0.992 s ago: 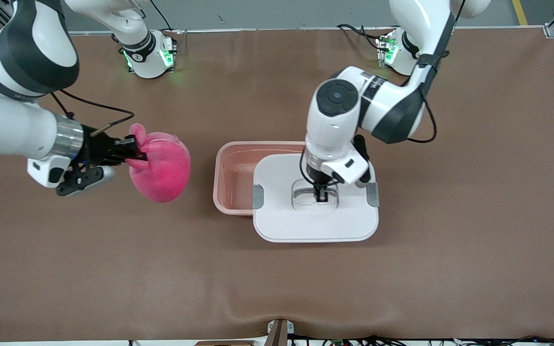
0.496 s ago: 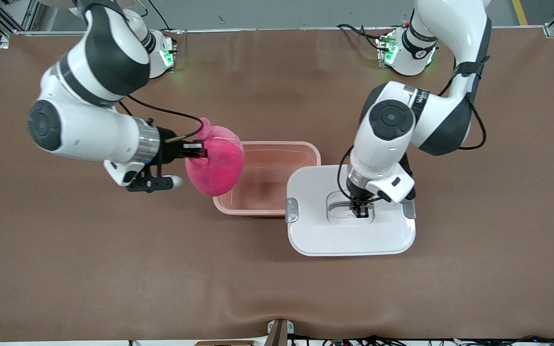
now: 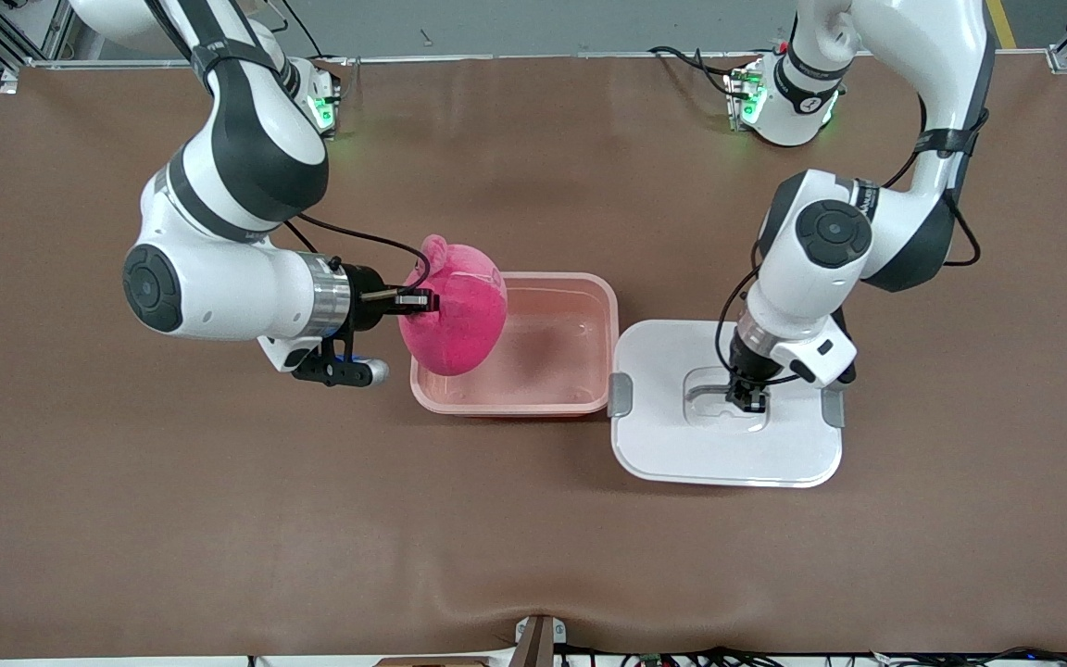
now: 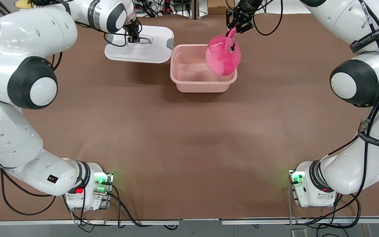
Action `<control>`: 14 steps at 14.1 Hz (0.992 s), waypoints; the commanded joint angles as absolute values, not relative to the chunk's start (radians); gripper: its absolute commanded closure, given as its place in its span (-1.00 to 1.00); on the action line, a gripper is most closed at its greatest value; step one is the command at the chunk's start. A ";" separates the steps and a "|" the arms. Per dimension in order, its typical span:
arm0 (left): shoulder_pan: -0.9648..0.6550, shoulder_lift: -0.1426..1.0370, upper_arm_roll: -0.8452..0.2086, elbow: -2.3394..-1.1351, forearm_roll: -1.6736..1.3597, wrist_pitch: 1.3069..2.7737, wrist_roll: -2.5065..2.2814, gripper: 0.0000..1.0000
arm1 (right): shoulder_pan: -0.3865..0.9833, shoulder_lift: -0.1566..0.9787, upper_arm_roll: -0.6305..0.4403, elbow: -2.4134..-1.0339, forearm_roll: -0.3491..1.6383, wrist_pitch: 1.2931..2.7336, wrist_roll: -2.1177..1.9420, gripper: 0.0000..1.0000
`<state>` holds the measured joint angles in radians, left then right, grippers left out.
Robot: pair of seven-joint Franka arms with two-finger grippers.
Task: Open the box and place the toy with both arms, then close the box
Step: 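Lift the lid off with the left gripper while the right gripper carries the plush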
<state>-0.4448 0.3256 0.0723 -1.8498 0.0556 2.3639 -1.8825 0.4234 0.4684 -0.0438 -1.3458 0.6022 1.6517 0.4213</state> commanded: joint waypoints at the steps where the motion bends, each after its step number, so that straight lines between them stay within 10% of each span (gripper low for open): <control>1: -0.395 0.252 0.061 -2.005 0.072 2.475 -1.818 1.00 | 0.433 0.502 -0.048 -1.308 0.627 1.646 0.445 1.00; 14: -0.318 0.258 0.061 -2.076 0.074 2.528 -1.733 1.00 | 0.465 0.595 -0.049 -1.318 0.614 1.745 0.446 1.00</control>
<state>-0.3227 0.2469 0.0645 -2.0713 0.0558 2.5077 -1.7448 0.4645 0.5695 -0.0473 -1.3454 0.6055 1.7366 0.4288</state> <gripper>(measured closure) 0.930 0.890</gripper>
